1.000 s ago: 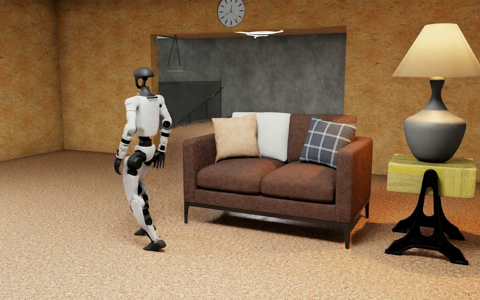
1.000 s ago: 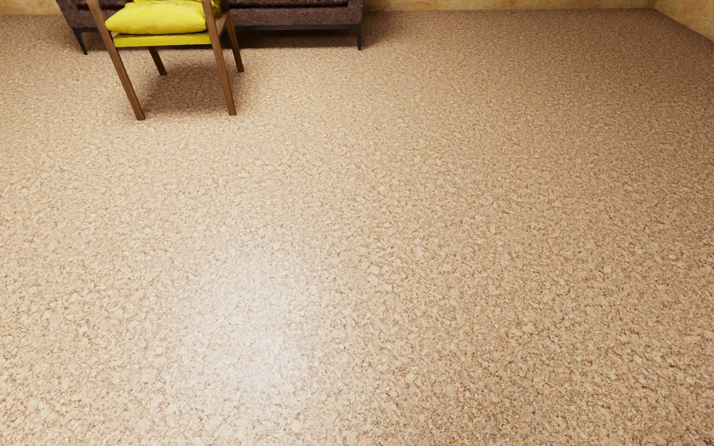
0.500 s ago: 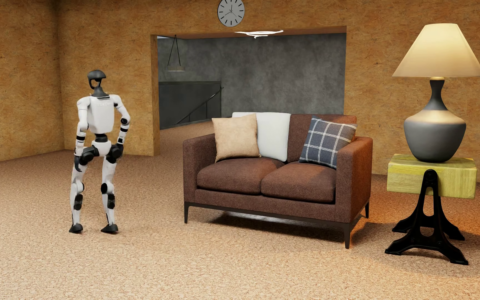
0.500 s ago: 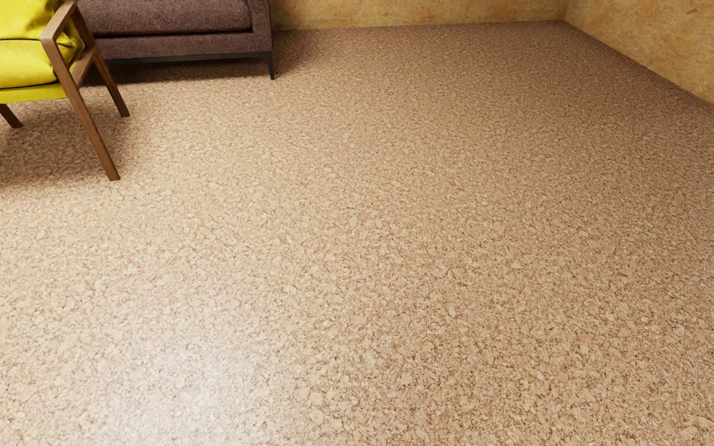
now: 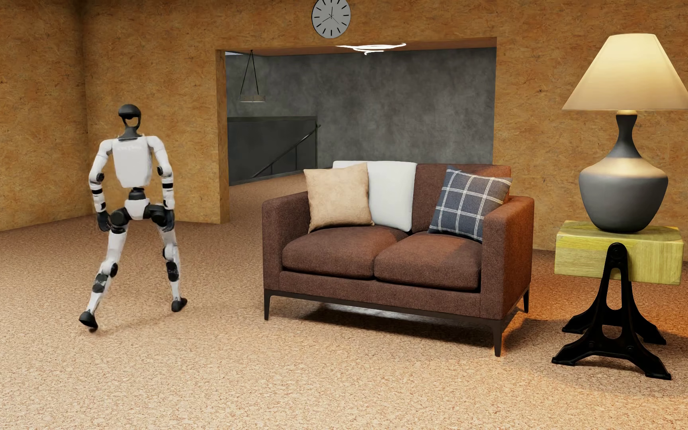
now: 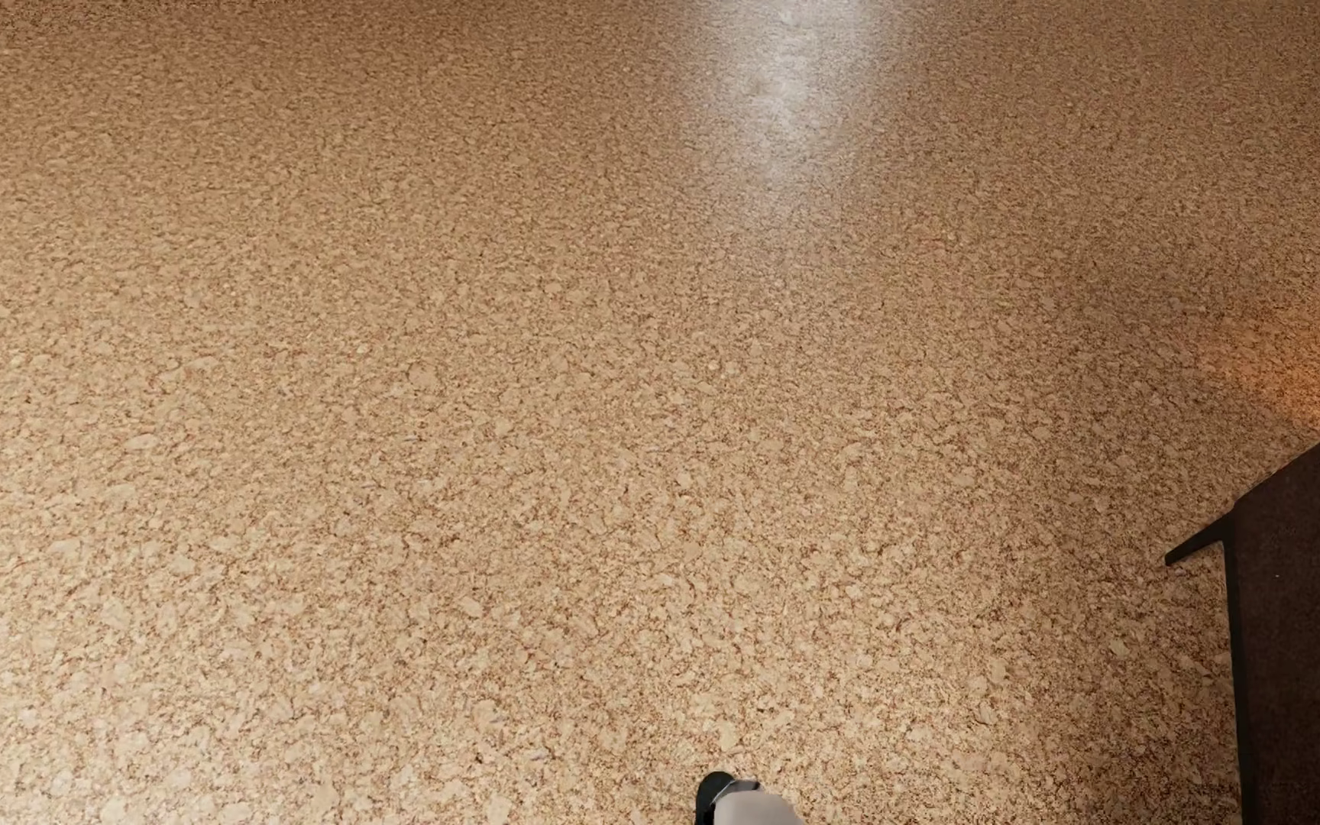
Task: Go around sofa
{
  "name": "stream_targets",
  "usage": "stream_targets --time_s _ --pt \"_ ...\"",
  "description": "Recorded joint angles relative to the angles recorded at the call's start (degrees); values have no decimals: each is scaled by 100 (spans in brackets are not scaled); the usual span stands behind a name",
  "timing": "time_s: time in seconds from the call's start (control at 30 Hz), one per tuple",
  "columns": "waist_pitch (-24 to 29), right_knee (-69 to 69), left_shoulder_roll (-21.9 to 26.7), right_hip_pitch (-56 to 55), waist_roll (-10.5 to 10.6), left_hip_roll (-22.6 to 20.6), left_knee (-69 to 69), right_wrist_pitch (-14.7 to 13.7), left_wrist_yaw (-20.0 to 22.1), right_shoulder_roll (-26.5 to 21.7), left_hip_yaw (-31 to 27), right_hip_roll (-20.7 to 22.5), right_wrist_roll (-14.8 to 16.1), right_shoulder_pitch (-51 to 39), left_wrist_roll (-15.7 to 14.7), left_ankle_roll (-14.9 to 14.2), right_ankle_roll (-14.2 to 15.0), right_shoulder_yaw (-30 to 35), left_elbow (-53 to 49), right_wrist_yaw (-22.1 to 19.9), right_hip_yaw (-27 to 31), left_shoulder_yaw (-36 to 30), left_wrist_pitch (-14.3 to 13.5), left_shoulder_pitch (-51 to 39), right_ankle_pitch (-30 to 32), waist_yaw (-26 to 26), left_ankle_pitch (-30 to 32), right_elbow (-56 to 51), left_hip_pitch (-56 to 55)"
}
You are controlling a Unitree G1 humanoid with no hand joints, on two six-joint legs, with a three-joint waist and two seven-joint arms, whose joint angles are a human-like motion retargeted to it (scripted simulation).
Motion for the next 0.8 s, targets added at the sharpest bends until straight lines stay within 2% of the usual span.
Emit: stream_targets --time_s 0.03,0.07,0.1,0.13,0.2,0.23,0.3,0.33,0.37,0.4,0.43,0.53,0.57,0.6,0.63,0.67,0.7,0.73,0.77,0.8 --pt "39 -35 38 -181 67 -10 42 0 0 -56 0 -118 0 112 0 0 0 172 -85 0 0 -158 0 -181 12 -267 -139 180 122" --pt "82 198 98 -474 161 56 137 0 0 -83 0 -188 0 268 0 0 0 108 -195 0 0 -184 0 -341 911 -516 -166 282 237" --pt "185 728 121 -719 288 140 159 0 0 -114 0 -147 0 302 0 0 0 311 -181 0 0 -209 0 -443 1654 -708 30 496 478" --pt "212 1083 117 -826 412 220 240 0 0 -99 0 0 0 253 0 0 0 475 -172 0 0 -74 0 -420 1845 -804 456 731 619" --pt "34 1273 85 -464 527 315 1178 0 0 -73 0 330 0 322 0 0 0 560 70 0 0 -69 0 -226 1175 -804 1626 806 48" --pt "-2 1271 57 -192 556 178 1981 0 0 -67 0 511 0 388 0 0 0 386 218 0 0 -122 0 -193 794 -483 1679 635 -456" --pt "233 796 12 929 646 -22 3658 0 0 -90 0 1055 0 88 0 0 0 537 312 0 0 -274 0 3 338 233 1104 337 -1360" --pt "251 454 -23 1527 625 -201 4134 0 0 -106 0 1233 0 -162 0 0 0 492 394 0 0 -369 0 165 61 499 663 115 -2007" --pt "324 72 -13 2209 609 -381 4182 0 0 -125 0 1343 0 -366 0 0 0 181 445 0 0 -546 0 310 -298 785 338 -179 -2562" --pt "287 -203 8 2684 602 -474 3936 0 0 -144 0 1412 0 -583 0 0 0 -190 543 0 0 -752 0 439 -617 1083 233 -490 -3247" --pt "322 -420 -5 3304 546 -653 3248 0 0 -190 0 1240 0 -762 0 0 0 -527 622 0 0 -815 0 618 -945 1417 223 -820 -3569" --pt "115 -869 -44 4562 561 -625 431 0 0 -310 0 1015 0 -1468 0 0 0 -1498 825 0 0 -991 0 1038 -1802 2057 761 -1718 -4282" --pt "-5 -911 -42 4855 579 -606 -354 0 0 -386 0 962 0 -1676 0 0 0 -1657 839 0 0 -1014 0 1169 -1964 2164 772 -1984 -4400" --pt "-82 -901 -28 5118 621 -527 -499 0 0 -437 0 861 0 -1793 0 0 0 -1848 857 0 0 -1023 0 1249 -1958 2318 607 -2191 -4541" --pt "-81 -778 -27 5336 563 -508 -209 0 0 -434 0 540 0 -1848 0 0 0 -2006 894 0 0 -1014 0 1321 -1763 2589 660 -2296 -4639" --pt "-88 -435 -33 5407 433 -583 585 0 0 -382 0 234 0 -1808 0 0 0 -2106 1041 0 0 -1095 0 1302 -1315 2696 1096 -2306 -4896" --pt "-13 241 -51 5347 204 -841 1338 0 0 -215 0 -104 0 -1667 0 0 0 -2117 1348 0 0 -1221 0 1178 -508 2653 1170 -2107 -4968" --pt "42 1327 -102 5006 171 -994 1714 0 0 -158 0 -222 0 -1505 0 0 0 -2078 1527 0 0 -1236 0 977 409 2487 889 -1890 -4673" --pt "1 2857 -201 4267 244 -1087 1818 0 0 -188 0 -57 0 -1434 0 0 0 -1766 1377 0 0 -1093 0 925 1071 2272 539 -1661 -4382" --pt "75 4075 -255 3644 193 -1320 1604 0 0 -151 0 -72 0 -1406 0 0 0 -1402 1120 0 0 -1000 0 840 1008 1832 446 -1351 -3836"
